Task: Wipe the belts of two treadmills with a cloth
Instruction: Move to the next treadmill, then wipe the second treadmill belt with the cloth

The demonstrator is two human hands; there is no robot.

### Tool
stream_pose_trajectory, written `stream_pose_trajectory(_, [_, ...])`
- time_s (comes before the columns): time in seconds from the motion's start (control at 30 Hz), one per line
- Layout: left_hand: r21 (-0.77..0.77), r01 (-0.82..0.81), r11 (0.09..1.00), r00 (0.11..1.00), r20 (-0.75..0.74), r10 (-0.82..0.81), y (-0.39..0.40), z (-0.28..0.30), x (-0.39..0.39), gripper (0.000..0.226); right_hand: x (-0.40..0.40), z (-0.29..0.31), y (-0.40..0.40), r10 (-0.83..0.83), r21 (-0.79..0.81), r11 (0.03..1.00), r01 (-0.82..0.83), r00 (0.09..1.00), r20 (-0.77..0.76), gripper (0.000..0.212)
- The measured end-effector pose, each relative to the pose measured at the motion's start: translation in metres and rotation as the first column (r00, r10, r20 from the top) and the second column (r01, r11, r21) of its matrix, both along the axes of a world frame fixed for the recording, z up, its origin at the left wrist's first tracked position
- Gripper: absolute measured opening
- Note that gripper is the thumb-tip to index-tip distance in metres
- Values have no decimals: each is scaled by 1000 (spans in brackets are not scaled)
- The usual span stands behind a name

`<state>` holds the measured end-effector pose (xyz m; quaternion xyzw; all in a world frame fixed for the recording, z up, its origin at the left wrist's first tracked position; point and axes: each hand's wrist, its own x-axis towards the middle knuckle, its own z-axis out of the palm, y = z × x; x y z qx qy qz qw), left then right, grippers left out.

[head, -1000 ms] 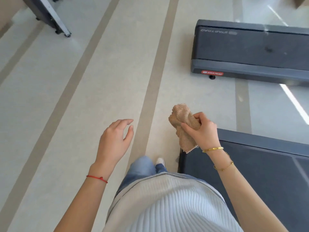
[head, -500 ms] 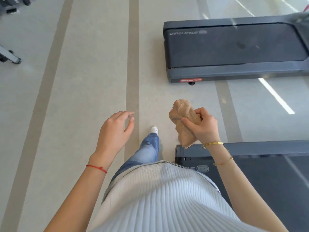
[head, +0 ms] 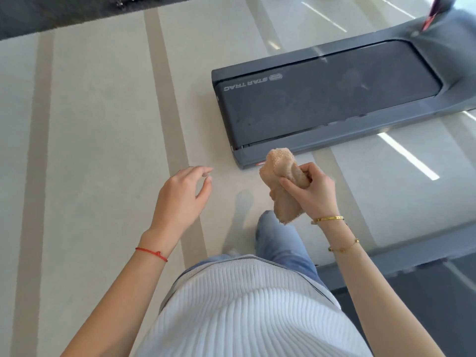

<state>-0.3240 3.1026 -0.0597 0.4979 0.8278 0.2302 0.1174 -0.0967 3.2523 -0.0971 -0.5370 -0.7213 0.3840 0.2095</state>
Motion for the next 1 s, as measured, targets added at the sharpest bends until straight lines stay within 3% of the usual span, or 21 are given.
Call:
stream_pose_trajectory(0.2, [13, -1, 1000, 1000, 26, 0, 105, -22, -17, 22, -20, -21, 102, 33, -10, 999, -32, 999, 30, 34])
stream_pose_trajectory(0.27, [24, -70, 997, 995, 66, 69, 191, -44, -24, 23, -33, -39, 197, 85, -34, 996, -82, 994, 67, 33])
stream_pose_trajectory(0.67, [77, -280, 957, 960, 45, 278, 429, -101, -48, 24, -111, -85, 482, 313, -195, 937, -290, 945, 99, 40])
stream_pose_trajectory(0.83, [90, -304, 948, 952, 0, 306, 488, -170, -87, 22, -174, -152, 552, 391, -263, 899, -349, 911, 130, 42])
stream_pose_trajectory(1.0, [14, -283, 959, 959, -14, 284, 531, -286, -123, 22, -235, -264, 592, 434, -278, 879, -387, 891, 131, 40])
